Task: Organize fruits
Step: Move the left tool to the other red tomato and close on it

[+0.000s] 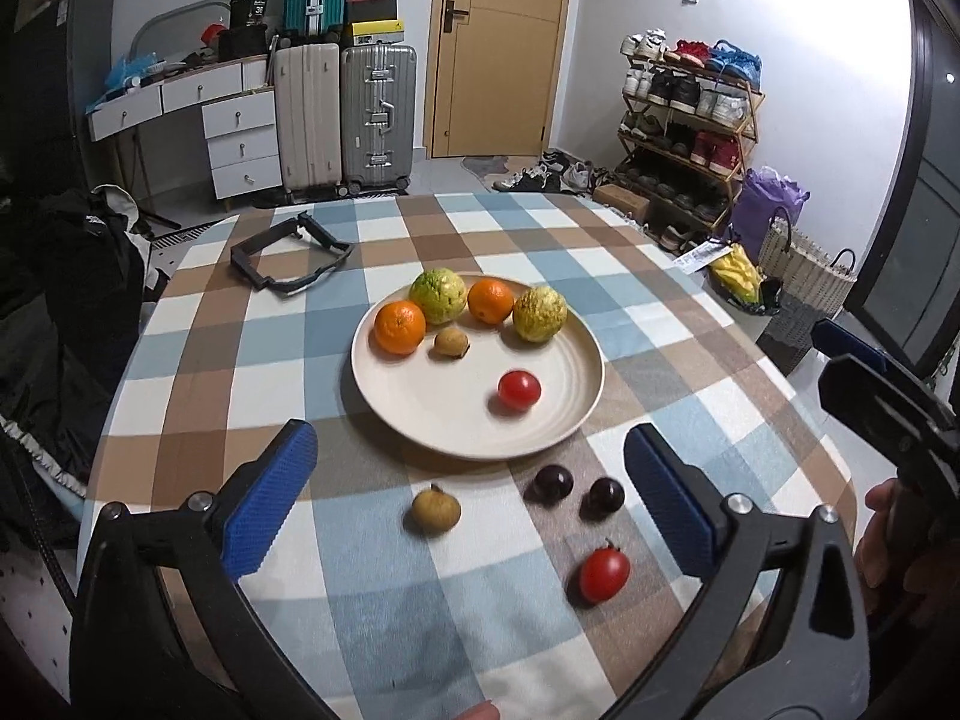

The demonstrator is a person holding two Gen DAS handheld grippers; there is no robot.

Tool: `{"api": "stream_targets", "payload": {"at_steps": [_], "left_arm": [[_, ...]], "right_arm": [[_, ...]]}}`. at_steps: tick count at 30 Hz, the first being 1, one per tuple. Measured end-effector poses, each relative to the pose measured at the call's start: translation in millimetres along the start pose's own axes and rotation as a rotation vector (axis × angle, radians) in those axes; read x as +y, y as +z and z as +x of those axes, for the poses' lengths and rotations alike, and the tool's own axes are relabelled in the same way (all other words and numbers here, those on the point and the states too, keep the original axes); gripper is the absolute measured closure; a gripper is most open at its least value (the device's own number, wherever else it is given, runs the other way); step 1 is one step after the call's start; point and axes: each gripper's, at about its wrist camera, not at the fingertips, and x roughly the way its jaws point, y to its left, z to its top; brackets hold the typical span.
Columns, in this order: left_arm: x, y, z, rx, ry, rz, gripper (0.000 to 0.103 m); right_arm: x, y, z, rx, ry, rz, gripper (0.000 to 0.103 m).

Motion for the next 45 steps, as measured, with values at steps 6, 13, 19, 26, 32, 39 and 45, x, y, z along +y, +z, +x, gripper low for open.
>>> {"api": "stream_targets", "payload": {"at_steps": [6, 13, 19, 26, 32, 39, 45], "left_arm": [[-5.3, -23.6, 2.0, 0.054, 0.000, -0.007, 0.001], [-11.5, -54.7, 17.6, 0.130, -0.014, -0.009, 0.001], [-21.6, -71.3, 33.4, 0.178, -0.049, 0.011, 0.001], [-37.0, -76.0, 45.7, 0.212, -0.109, 0.050, 0.001], [-47.1, -75.5, 54.8, 0.211, -0.124, 0.085, 0.001], [-59.4, -75.9, 60.6, 0.197, -0.157, 0.155, 0.005], [-58.1, -75.2, 71.0, 0.234, -0.214, 0.139, 0.035]], "right_arm": [[-1.3, -25.2, -11.1, 0.021, -0.037, -0.001, 0.000], [-12.3, -58.3, -15.0, 0.076, -0.084, 0.027, 0.000], [-18.4, -80.2, -18.9, 0.112, -0.110, 0.034, 0.000], [-26.9, -96.4, -20.4, 0.147, -0.115, 0.050, 0.000], [-37.5, -100.6, -16.4, 0.161, -0.114, 0.089, 0.000], [-44.0, -104.1, -12.9, 0.171, -0.106, 0.105, 0.000], [-48.9, -107.8, -9.8, 0.184, -0.104, 0.120, 0.000]]}}
